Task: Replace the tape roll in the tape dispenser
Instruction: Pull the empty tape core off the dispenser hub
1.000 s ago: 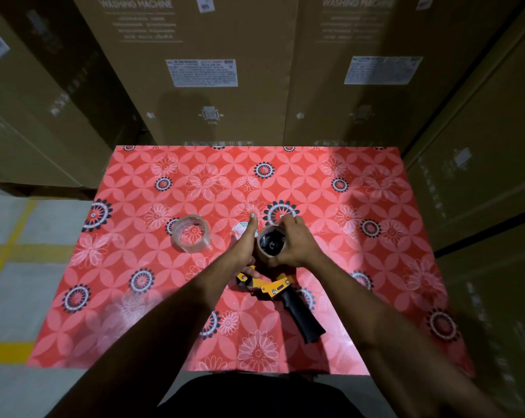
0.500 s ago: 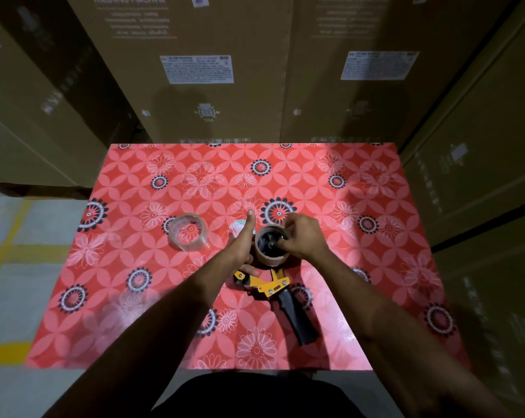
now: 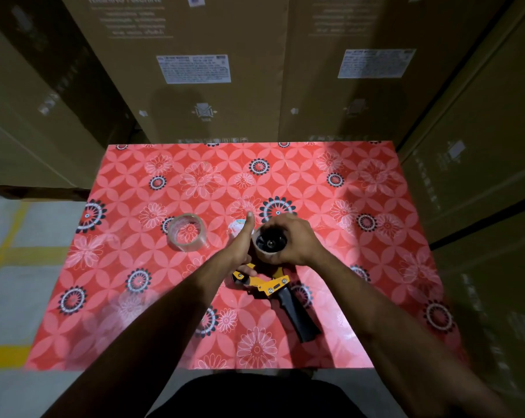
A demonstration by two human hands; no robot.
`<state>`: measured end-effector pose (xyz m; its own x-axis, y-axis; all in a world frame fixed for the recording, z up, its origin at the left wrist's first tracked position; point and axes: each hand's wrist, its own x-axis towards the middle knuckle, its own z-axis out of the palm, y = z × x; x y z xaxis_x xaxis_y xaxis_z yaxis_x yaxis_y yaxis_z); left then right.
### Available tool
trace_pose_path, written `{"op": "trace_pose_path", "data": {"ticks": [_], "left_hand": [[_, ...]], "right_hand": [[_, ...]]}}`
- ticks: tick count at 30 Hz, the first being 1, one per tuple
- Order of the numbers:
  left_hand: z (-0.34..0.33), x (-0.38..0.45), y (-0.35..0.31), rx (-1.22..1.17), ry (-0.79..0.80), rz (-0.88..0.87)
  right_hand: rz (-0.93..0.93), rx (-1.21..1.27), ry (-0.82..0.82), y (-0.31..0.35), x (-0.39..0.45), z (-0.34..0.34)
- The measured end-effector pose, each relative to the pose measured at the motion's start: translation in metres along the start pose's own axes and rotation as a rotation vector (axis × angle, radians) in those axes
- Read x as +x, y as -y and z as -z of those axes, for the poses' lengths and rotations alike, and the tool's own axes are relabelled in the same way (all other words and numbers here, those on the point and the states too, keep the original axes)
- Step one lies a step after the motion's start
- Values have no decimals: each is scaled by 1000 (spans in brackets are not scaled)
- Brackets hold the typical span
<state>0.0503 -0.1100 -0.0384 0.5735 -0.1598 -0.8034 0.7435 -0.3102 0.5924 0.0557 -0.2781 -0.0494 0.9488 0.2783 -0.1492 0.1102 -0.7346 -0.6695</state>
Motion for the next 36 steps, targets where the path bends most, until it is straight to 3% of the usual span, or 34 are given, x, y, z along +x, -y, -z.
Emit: {"op": "trace_pose_path", "data": {"ticks": [3,7,16,21,27,30,36], "left_hand": [[-1,1,-1,-2,-19,2],[-7,-7,-6,-20,-64,-15],[1,7,-1,-34,-73,-9],[1,6,-2,-47,-54,-27],[2,4,-1,-64,-87,-12],[2,7,-1,-85,-68,-16],[1,2,-4,-63,-74,-31]], "right_hand": [[-43,2,-18,-1,-3,-12],[-296,-10,5,-1,-3,-18],[-175,-26,36,-8,5,-14],[-271,58,-36,5,8,-19],[-202,109,59,-5,3,-2],[-167,29,145,5,4,-6],[-243,-56,127,11,19,-8]]}}
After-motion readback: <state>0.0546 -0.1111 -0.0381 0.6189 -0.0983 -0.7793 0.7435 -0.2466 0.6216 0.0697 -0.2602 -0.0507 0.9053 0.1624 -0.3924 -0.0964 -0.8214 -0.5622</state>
